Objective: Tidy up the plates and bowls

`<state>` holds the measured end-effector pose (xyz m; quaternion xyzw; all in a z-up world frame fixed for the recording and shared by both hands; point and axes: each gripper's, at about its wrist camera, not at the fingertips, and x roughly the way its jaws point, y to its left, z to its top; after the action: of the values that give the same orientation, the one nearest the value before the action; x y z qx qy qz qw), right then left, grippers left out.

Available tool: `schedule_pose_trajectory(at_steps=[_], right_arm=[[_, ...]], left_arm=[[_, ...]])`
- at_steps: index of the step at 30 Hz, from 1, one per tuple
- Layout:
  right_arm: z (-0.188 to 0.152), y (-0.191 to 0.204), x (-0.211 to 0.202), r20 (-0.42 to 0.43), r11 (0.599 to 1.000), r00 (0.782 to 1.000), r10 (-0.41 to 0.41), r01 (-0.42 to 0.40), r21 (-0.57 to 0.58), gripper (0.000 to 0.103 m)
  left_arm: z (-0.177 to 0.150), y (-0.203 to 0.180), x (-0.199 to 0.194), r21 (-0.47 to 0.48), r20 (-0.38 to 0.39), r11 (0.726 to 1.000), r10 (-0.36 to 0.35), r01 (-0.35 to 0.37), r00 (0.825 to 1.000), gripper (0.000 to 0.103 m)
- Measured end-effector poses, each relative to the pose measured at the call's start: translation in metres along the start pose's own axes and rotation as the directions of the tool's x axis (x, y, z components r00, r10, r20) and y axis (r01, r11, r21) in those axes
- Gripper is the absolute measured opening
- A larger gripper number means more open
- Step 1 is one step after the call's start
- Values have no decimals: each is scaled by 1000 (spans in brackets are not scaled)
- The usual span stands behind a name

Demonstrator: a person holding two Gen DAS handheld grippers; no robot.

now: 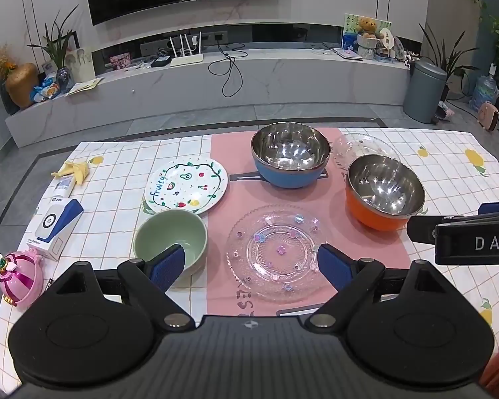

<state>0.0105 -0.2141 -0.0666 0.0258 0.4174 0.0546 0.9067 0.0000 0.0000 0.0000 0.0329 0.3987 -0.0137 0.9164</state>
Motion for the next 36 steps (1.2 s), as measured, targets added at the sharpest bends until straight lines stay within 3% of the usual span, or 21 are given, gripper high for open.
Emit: schedule_pose_trajectory(at_steps=[36], right_arm=[[-1, 1, 1, -5, 1000, 1000, 3, -4, -6, 101]], left_arm=[[-2, 0, 3, -2, -1, 1000, -5, 5, 1000, 103]])
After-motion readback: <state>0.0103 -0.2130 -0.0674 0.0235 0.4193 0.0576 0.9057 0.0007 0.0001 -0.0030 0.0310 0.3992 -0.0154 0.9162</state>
